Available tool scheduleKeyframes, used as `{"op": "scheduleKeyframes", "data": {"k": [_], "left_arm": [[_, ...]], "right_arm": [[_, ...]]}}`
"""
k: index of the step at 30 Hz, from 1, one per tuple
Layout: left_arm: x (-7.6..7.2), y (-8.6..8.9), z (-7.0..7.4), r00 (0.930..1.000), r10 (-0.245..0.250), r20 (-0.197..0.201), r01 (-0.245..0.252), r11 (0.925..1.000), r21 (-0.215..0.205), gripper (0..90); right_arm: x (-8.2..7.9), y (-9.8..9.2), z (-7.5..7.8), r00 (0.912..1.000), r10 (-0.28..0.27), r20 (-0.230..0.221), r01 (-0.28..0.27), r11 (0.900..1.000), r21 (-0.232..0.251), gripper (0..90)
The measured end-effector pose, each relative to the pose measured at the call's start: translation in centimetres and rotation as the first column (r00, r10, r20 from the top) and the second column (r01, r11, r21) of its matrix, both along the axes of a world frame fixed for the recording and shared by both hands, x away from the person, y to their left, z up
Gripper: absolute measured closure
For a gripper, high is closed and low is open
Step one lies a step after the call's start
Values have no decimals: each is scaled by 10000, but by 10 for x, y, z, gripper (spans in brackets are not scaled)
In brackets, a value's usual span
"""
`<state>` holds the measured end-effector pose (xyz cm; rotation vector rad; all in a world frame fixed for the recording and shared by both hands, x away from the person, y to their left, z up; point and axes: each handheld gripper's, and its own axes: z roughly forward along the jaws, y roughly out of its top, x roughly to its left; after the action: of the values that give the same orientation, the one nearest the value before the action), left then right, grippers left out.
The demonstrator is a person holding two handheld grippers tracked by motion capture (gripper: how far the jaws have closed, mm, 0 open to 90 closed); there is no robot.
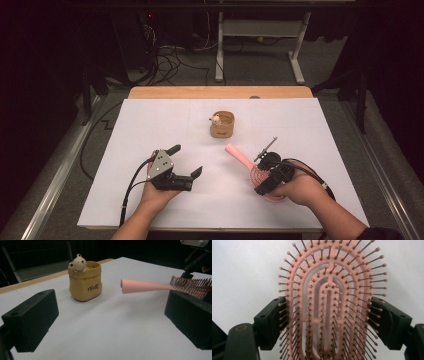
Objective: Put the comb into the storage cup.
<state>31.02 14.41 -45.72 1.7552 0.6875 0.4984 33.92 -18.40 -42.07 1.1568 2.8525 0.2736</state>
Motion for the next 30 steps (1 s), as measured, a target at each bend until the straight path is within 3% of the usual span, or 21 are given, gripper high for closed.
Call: {"op": "scheduleKeyframes", "data": {"k": [20,30], "left_arm": [[-2,-2,1,9995,67,294,-69,10000,60,8],[-5,-9,-2,9979,13,640,-51,9983,589,14]], "right_arm": [[3,29,7,9960,891,-81,-892,9960,-51,207],[7,40,10,9947,1019,-117,-1020,9947,-125,206]]}}
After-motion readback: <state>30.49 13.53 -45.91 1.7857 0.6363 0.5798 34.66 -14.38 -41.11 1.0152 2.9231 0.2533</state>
